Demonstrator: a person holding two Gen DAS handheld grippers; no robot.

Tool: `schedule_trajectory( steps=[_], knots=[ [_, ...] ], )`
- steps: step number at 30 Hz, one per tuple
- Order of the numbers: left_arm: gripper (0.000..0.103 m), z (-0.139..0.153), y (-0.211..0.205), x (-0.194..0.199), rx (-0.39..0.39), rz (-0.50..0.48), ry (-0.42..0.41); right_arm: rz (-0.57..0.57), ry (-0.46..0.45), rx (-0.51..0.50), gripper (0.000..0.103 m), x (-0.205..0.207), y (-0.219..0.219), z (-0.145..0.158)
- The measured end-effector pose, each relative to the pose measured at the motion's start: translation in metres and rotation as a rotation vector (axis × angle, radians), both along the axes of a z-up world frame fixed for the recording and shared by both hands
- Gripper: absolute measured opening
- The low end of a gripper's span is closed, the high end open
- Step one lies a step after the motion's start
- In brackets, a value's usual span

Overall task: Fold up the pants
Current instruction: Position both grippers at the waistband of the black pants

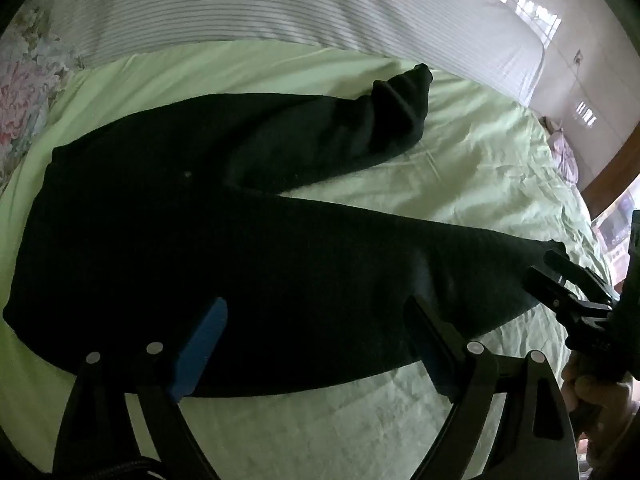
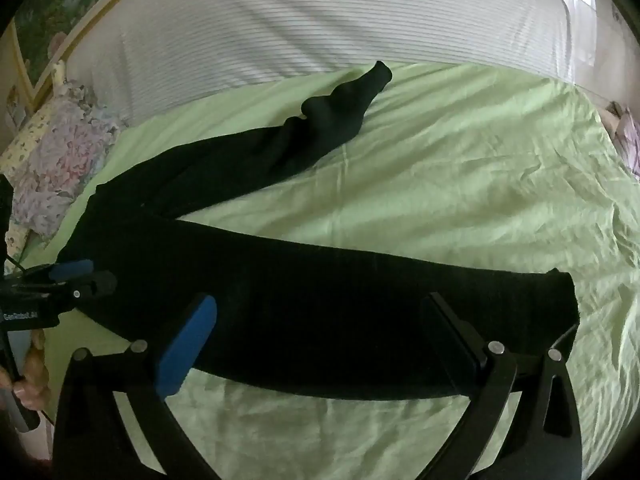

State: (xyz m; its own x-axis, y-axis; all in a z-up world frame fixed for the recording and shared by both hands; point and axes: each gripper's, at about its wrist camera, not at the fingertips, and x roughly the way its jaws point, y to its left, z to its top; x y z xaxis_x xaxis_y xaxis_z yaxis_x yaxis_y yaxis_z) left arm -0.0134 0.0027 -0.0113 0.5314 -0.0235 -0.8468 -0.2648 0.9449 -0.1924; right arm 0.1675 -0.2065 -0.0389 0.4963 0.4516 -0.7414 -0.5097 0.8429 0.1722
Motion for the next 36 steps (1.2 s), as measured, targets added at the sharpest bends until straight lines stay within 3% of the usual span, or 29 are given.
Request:
schedule_trajectory(
  steps=[36],
  knots=[
    [0.091,-0.0023,0.0012,-0.0025,0.027,0.03,0.012,-0.008,0.024,-0.005,0.101,-0.0094,0.0059,-0.0058]
  ],
)
